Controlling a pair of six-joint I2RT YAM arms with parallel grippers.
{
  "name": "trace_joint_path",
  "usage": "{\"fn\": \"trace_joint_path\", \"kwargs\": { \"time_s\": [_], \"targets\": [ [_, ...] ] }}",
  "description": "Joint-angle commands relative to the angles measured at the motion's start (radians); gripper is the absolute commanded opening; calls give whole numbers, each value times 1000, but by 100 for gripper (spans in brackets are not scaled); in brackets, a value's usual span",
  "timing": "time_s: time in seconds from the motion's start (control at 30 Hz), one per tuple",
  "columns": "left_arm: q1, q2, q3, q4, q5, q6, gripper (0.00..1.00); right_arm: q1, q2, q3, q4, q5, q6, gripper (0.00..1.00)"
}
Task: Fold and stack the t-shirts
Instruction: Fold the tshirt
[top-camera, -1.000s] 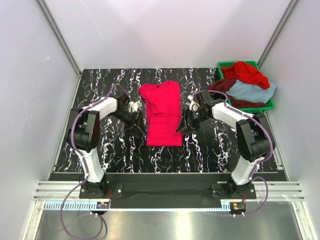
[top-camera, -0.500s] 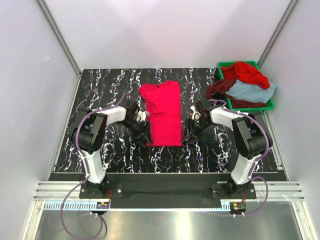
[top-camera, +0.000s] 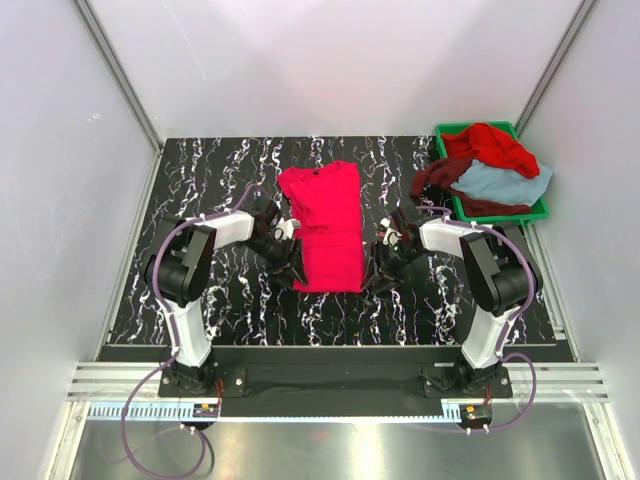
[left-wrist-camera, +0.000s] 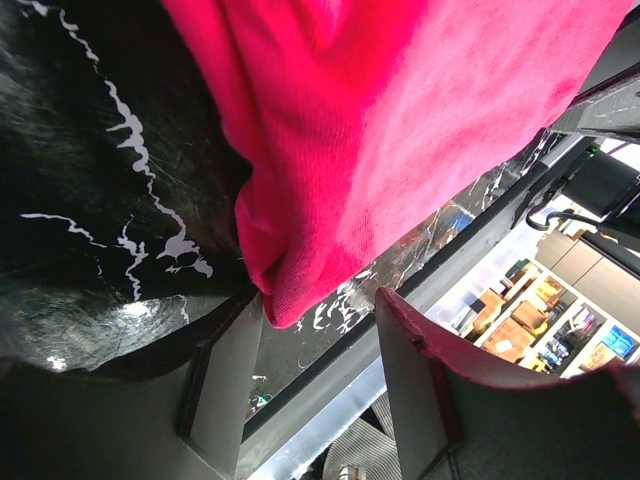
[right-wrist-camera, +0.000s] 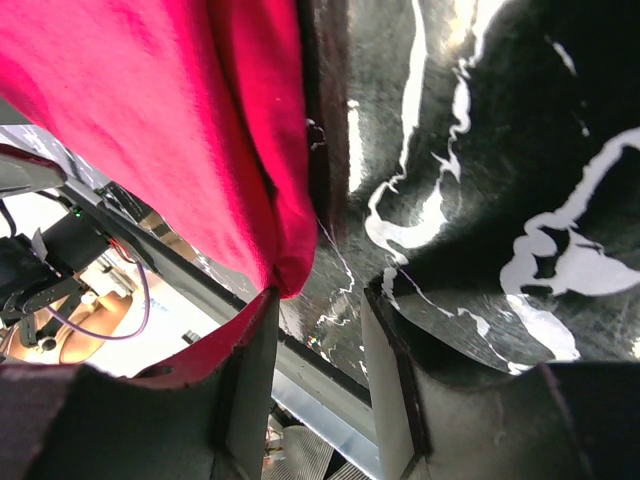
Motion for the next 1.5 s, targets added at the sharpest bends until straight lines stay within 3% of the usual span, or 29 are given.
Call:
{"fn": "trace_joint_path", "kwargs": {
  "time_s": [0.0, 0.6, 1.07, 1.17, 1.2, 1.43, 1.47],
  "targets": [
    [-6, -12, 3, 36, -36, 3, 54, 4, 13, 10, 48, -12, 0, 46],
    [-6, -64, -60, 36, -61, 6, 52, 1, -125, -46, 108, -100, -25, 46],
    [-6, -44, -48, 40, -73, 4, 43, 7, 10, -28, 176, -132, 6, 46],
    [-6, -40, -45, 41, -64, 6, 34, 8, 21, -28, 189, -140, 3, 35],
    [-6, -37, -45, 41, -62, 6, 30, 8, 22, -26, 191, -143, 6, 27],
    [-6, -20, -34, 41, -47, 7, 5, 8, 24, -22, 203, -149, 3, 0],
    [-6, -20, -33, 41, -47, 7, 0, 8, 21, -20, 200, -149, 0, 0]
  ]
}}
